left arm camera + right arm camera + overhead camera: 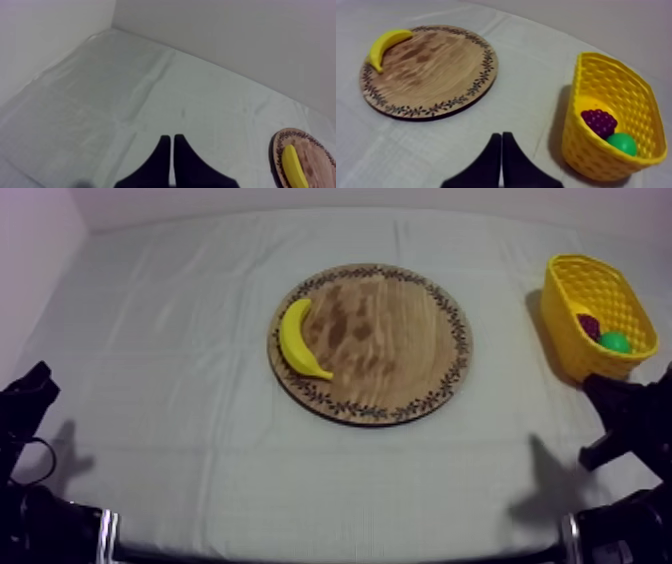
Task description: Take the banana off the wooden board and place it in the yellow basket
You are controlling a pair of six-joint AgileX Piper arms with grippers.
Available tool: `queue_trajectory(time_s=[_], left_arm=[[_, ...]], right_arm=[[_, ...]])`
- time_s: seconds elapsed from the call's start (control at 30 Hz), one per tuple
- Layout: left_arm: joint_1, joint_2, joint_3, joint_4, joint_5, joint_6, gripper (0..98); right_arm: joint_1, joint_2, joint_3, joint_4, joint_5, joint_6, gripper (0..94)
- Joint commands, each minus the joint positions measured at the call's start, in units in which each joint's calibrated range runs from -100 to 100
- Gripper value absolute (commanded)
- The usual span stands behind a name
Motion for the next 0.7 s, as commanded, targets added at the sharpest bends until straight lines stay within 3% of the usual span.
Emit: queue_trajectory(time_s=[0.0, 0.37, 0.53, 0.67], left_arm=[[0.0, 0.0, 0.0, -0.01, 0.0, 0.0, 0.1], [0.0, 0.0, 0.0, -0.01, 0.0, 0.0, 0.1], [0.0, 0.0, 0.0, -0.01, 0.0, 0.0, 0.1], [0.0, 0.0, 0.0, -0.01, 0.0, 0.0, 0.1]], right_arm=[[-2.0, 0.1, -0.6, 0.3, 0.5, 1.3, 0.4], [-8.6, 13.5, -9.6, 5.9, 1.1, -1.7, 0.4], [-11.2, 27.0, -20.4, 8.8, 2.4, -7.3, 0.4], [-13.4, 38.4, -32.1, 10.2, 8.3, -10.4, 0.4]])
